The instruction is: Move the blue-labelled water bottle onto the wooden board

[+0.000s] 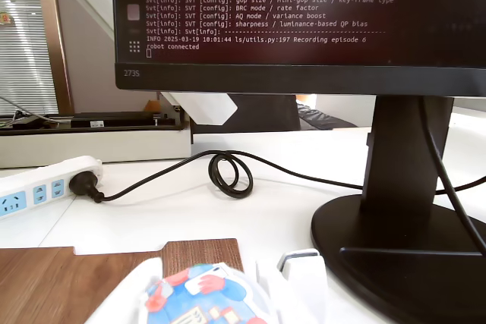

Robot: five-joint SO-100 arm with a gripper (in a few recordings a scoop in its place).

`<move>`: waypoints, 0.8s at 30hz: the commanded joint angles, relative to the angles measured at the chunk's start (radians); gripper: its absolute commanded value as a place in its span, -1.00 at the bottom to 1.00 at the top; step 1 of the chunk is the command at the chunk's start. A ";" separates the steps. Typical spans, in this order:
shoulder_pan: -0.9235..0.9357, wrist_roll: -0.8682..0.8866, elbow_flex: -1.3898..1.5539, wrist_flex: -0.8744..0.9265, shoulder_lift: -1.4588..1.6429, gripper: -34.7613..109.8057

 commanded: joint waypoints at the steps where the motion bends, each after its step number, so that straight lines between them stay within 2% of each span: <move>1: 0.011 -0.018 -0.071 -0.043 0.028 -0.53; 12: -0.018 -0.020 -0.069 -0.083 -0.017 -0.53; 24: -0.129 -0.011 -0.071 -0.080 0.037 -0.53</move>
